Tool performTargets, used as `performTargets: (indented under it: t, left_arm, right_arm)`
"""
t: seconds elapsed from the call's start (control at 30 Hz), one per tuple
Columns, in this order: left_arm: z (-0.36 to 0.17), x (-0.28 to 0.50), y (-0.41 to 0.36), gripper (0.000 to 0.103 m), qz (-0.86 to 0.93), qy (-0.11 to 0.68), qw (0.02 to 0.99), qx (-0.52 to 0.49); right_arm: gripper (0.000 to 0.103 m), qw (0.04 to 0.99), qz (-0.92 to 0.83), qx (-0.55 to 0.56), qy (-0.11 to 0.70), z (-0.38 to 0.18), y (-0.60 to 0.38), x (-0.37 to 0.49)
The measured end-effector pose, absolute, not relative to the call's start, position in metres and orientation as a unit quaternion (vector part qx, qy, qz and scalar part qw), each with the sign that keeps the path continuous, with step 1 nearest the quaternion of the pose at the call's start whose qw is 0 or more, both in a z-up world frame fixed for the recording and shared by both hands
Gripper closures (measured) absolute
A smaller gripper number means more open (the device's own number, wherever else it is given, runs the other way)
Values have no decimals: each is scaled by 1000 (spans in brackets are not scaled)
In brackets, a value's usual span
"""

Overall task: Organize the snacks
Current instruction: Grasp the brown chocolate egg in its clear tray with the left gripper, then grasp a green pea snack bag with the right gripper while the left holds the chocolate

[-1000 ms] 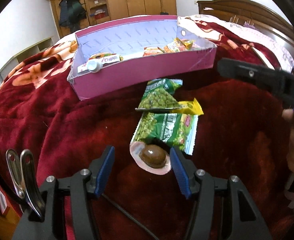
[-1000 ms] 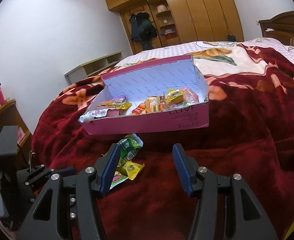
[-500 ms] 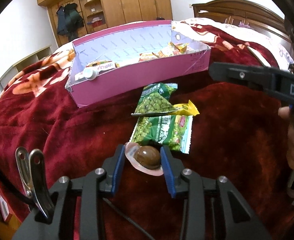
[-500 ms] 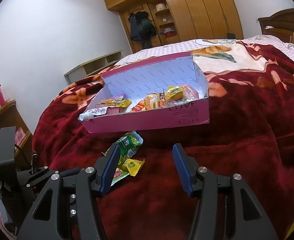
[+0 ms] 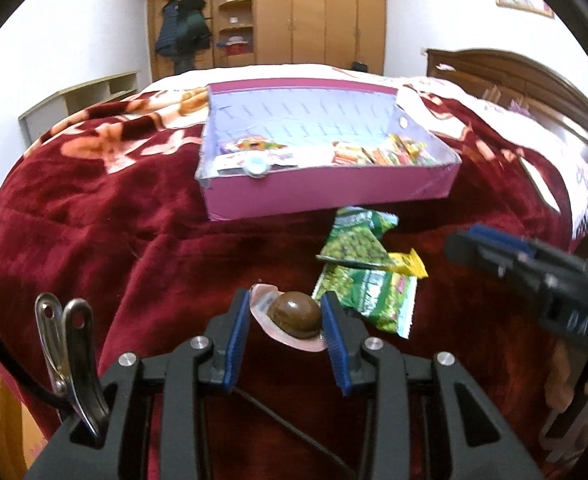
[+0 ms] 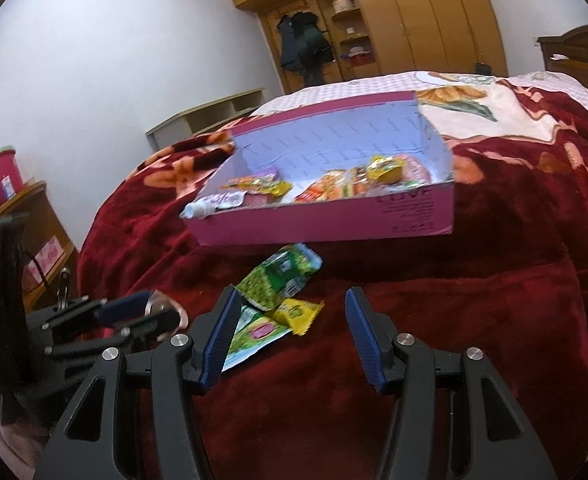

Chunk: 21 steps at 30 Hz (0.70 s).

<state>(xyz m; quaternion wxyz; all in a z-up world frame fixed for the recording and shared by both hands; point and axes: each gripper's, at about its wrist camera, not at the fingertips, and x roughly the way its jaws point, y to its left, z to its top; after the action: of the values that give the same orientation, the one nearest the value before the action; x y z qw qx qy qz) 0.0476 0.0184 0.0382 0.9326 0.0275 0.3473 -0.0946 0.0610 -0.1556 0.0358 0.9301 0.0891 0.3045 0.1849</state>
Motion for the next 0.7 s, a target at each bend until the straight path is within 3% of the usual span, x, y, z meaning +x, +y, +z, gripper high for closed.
performTargets:
  t: [0.7]
  left_arm:
    - [33,47,51,65,-91,342,935,-29]
  right_arm:
    - [46,896,217,42,385,-4,-106,81]
